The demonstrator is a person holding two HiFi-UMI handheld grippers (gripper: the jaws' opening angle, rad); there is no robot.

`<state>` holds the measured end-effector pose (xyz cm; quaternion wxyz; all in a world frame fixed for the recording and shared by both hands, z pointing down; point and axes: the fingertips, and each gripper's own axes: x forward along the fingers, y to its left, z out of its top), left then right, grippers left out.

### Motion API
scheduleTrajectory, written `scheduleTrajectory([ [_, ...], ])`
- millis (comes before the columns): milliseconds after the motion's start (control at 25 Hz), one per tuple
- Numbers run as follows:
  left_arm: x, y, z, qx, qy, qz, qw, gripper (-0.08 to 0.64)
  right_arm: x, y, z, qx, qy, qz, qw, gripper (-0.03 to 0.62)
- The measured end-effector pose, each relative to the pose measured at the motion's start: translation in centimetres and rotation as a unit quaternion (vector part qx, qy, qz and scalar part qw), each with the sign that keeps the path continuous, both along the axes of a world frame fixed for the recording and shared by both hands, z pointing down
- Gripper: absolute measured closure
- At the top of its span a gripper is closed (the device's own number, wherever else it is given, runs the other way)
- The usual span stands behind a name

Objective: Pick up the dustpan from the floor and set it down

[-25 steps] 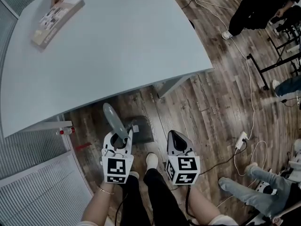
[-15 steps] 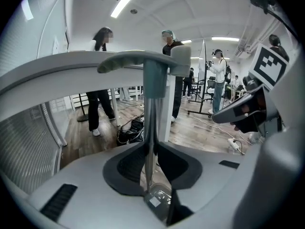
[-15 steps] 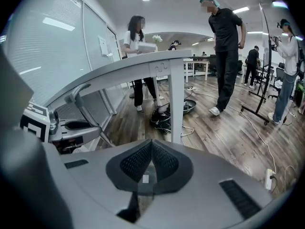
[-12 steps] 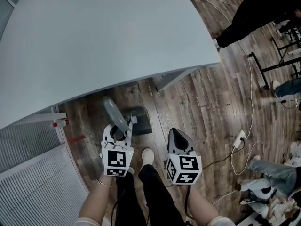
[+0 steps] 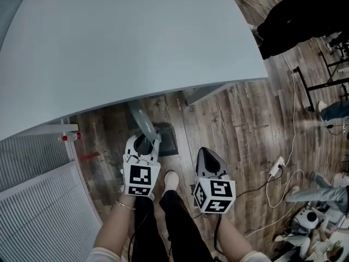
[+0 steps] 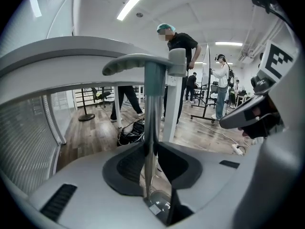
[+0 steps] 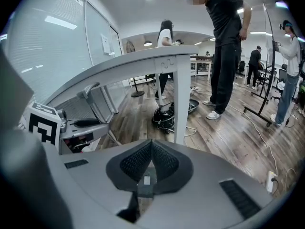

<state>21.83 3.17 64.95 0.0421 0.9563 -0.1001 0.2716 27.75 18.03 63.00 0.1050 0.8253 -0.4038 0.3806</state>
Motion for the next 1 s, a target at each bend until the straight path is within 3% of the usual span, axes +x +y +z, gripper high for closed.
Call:
scheduleTrajectory([
  [440,-0.2,0.9,-0.2,-0.041,0.001,-0.009,0.9991,0.410,0.4,-0.5,-1.2,0.008,0.003,-0.007,1.000,0.560],
  [680,-3.3,2.1,-1.5,-0.053,-0.017,-0.013,0.9984,0.403,0.3,-1.0,-3.4,0.021,0.007,-0.006,1.000,0.560],
  [800,-4.6,3.1,-3.8,-0.054,-0.018,-0.022,0.9981,0.403,0.9,-1.2,-5.8,0.035,0.014,-0.010,0.999,0.560],
  [1000,-6.3,1.8,-11.7,-0.059,0.034,-0.087,0.9939,0.406,1.2,-1.8,-11.0,0.060,0.025,-0.025,0.998,0.560],
])
